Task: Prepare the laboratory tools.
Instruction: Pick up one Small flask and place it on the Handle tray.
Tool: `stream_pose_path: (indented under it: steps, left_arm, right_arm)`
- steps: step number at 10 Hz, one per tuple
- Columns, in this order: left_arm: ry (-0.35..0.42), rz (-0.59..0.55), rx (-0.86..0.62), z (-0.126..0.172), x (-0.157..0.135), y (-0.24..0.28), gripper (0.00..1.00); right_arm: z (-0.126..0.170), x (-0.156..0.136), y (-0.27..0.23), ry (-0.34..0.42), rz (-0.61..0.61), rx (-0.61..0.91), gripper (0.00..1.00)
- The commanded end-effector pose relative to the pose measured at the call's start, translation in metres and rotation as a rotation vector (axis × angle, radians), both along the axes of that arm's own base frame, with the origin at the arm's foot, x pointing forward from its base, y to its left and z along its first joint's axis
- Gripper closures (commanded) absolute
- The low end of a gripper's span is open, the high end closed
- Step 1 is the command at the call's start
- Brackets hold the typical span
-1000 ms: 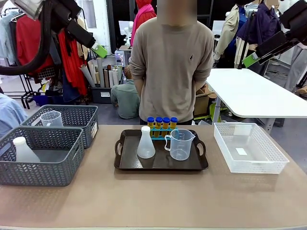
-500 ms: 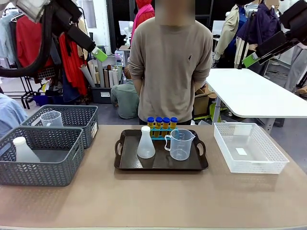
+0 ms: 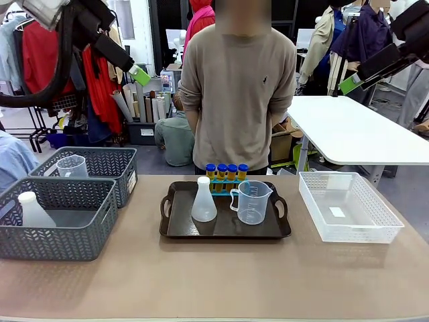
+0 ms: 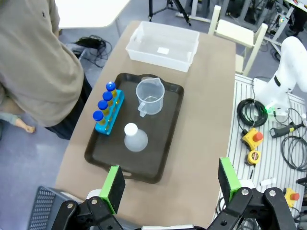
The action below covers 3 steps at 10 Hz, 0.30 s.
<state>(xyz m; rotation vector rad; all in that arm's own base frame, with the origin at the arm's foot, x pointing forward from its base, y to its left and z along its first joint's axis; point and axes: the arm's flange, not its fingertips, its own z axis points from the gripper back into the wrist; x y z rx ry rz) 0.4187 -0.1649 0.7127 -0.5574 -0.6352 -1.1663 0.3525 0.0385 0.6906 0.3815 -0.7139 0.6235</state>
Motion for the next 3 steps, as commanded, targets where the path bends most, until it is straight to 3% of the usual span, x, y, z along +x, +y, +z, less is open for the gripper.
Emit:
stream_pose_path:
  steps: [1, 3]
  left_arm:
    - [-0.003, -0.005, -0.013, 0.0025, -0.001, -0.0001, 0.0]
    - [-0.003, -0.005, -0.013, 0.0025, -0.001, -0.0001, 0.0]
  right_arm:
    - [0.0003, 0.0001, 0.0001, -0.004, 0.013, 0.015, 0.0]
    - [0.0003, 0.0001, 0.0001, -0.004, 0.013, 0.015, 0.0]
